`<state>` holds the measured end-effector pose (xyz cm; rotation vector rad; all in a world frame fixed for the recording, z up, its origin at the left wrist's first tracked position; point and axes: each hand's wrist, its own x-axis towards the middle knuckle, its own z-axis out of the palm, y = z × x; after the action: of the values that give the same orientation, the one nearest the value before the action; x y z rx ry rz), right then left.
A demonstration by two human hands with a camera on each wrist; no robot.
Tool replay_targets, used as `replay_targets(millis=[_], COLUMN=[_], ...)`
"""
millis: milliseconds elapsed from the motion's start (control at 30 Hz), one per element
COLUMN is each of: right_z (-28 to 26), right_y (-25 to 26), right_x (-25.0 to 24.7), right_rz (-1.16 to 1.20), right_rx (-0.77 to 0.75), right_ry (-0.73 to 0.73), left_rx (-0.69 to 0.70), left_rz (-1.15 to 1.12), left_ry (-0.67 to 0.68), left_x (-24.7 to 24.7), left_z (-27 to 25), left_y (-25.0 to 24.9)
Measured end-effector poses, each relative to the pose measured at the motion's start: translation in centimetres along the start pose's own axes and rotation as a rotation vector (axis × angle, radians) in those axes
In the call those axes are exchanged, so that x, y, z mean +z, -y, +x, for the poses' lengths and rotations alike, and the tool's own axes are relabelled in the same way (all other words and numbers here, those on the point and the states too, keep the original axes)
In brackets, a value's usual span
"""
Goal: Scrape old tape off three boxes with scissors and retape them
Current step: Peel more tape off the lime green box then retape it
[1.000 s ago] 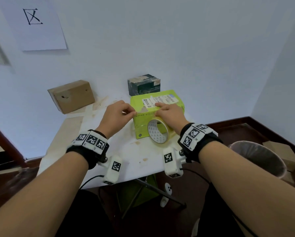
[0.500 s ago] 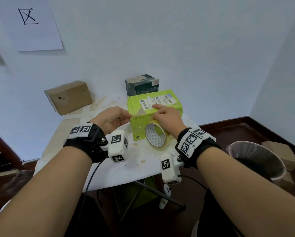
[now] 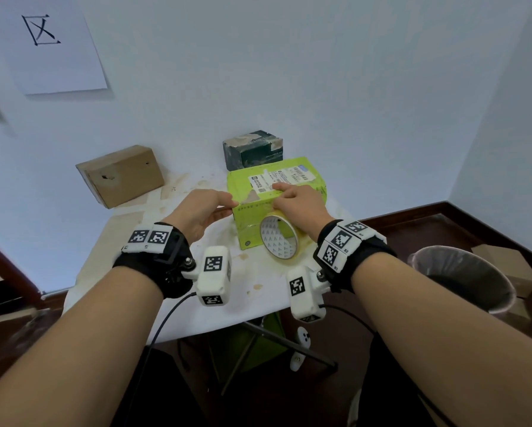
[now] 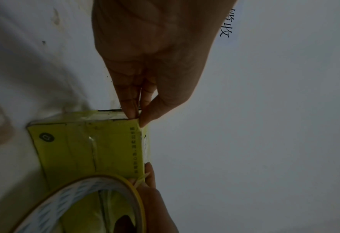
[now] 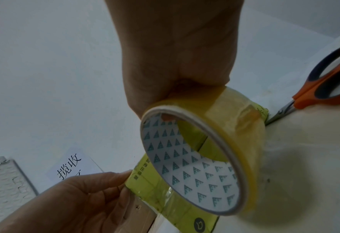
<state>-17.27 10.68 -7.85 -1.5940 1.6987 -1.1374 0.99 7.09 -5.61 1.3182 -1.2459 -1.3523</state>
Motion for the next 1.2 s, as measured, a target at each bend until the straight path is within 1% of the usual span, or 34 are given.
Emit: replay_targets(millis=[400, 500, 633, 800, 867, 933, 1067, 1100, 1200], right_z=[-0.1, -0.1, 0.1, 0.0, 0.0, -0.1, 0.1, 0.2, 0.5], right_y=[0.2, 0.2, 0.1, 0.3, 0.3, 0.3, 0.2, 0.2, 0.0], right_x=[-0.2, -0.1, -0.1, -0.1, -0.1, -0.1, 0.0, 0.0, -0.1], right_rz=[0.043, 0.026, 0.009, 0.002, 0.009, 0.006, -0.001, 0.003, 0.018], right_rx=[0.003, 0.002, -0.002, 0.001, 0.004, 0.001, -0.004, -0.003, -0.002], right_ry=[0.001, -0.009, -0.005, -0.004, -0.004, -0.002, -0.006, -0.007, -0.005], left_rx=[0.103, 0.155, 0.273, 0.369, 0.455, 0.571, 0.773, 0.810, 0.908], left_rz=[0.172, 0.273, 0.422, 0.631, 0.732, 0.808, 0.962, 0.967, 0.982], left_ry=[-0.002, -0.024, -0.079, -0.055, -0.082, -0.060, 0.121, 0.131, 0.104], left_x=[0.1, 0.0, -0.1, -0.6, -1.0, -1.4, -2.1, -2.2, -2.3], left_z=[0.9, 0.8, 0.4, 0.0, 0.0, -0.2, -0.4, -0.3, 0.2], left_y=[0.7, 0.9, 1.1, 0.1, -0.4, -0.6, 0.0, 0.2, 0.7])
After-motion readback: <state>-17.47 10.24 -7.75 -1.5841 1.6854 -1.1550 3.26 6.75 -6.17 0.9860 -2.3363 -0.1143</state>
